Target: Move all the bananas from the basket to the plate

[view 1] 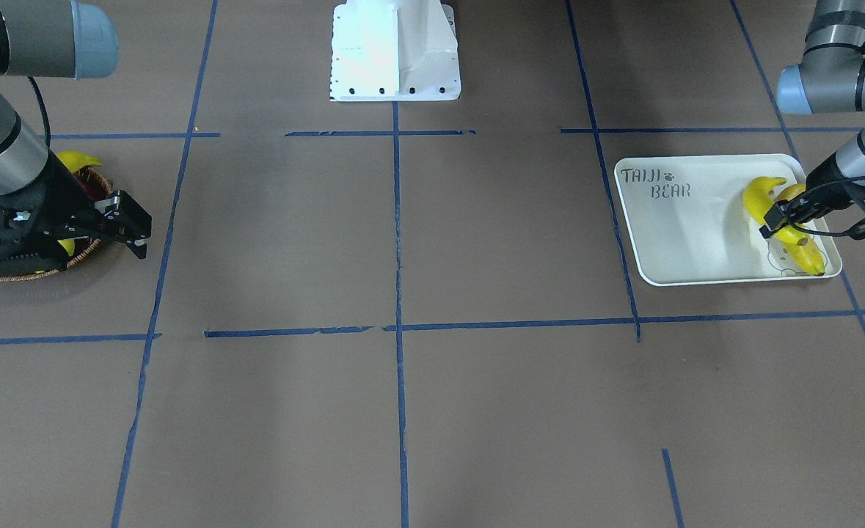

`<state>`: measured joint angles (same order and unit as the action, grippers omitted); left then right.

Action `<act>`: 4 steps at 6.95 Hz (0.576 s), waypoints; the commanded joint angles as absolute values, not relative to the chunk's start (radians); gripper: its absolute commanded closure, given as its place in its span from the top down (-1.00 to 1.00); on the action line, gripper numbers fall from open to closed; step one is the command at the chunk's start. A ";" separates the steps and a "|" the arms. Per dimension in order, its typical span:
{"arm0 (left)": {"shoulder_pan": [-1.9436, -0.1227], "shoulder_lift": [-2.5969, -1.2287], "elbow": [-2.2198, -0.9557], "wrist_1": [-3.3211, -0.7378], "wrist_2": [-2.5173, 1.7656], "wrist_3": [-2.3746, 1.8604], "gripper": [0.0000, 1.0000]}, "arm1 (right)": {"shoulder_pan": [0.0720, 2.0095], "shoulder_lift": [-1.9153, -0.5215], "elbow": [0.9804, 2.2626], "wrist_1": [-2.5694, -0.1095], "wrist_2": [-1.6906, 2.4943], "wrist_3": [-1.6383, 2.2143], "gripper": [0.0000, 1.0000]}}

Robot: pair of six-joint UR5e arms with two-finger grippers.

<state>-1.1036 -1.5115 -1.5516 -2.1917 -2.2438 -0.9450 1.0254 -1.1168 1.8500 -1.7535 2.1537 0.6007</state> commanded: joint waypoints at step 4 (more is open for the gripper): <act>-1.218 -1.523 -1.636 -2.184 -2.315 -0.826 1.00 | 1.043 -1.312 1.967 -1.737 2.169 0.543 1.00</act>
<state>-1.2085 -1.5198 -1.5986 -2.1854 -2.2993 -0.8628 1.0411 -1.1996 1.9033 -1.7475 2.1695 0.5819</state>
